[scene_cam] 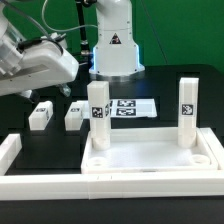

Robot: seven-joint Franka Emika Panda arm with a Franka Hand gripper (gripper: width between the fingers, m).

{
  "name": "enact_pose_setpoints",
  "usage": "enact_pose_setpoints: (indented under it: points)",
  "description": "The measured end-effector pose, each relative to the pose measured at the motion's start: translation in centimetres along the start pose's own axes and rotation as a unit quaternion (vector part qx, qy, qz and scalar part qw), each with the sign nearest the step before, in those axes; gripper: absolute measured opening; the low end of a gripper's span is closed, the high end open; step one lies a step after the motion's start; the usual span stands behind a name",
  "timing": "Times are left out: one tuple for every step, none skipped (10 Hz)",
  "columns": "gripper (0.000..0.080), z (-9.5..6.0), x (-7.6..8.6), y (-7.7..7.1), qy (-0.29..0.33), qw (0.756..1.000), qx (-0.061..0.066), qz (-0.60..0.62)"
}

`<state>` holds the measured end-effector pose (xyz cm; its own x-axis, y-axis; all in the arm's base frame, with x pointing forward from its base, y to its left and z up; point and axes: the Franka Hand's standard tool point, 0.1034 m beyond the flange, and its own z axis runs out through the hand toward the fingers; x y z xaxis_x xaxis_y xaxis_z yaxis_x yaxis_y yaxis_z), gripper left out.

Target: Assemble desk

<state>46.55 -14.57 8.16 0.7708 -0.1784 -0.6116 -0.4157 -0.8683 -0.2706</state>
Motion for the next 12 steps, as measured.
enact_pose_setpoints:
  points:
    - [0.0649, 0.3, 0.0, 0.0, -0.036, 0.999, 0.007, 0.0]
    - [0.0649, 0.5, 0.3, -0.1, -0.059, 0.998, 0.009, 0.0]
    - [0.0649, 0.9, 0.5, 0.0, -0.073, 0.997, 0.01, 0.0]
    - [0.0649, 1.5, 0.3, 0.5, -0.076, 0.997, 0.012, 0.002]
    - [0.0649, 2.2, -0.2, 1.2, -0.078, 0.997, 0.013, 0.013]
    - [0.0649, 2.8, -1.0, 1.1, -0.085, 0.996, 0.014, 0.025]
    - [0.0649, 2.9, -1.0, 1.1, -0.086, 0.996, 0.014, 0.024]
    - [0.0649, 2.9, -1.0, 1.1, -0.087, 0.996, 0.014, 0.025]
    - [0.0649, 3.0, -1.0, 1.1, -0.087, 0.996, 0.014, 0.025]
    - [0.0649, 3.1, -0.9, 1.2, -0.088, 0.996, 0.014, 0.025]
    - [0.0649, 4.0, -1.0, 1.3, -0.102, 0.994, 0.007, 0.046]
    - [0.0649, 4.8, -0.8, 1.5, -0.112, 0.992, 0.001, 0.054]
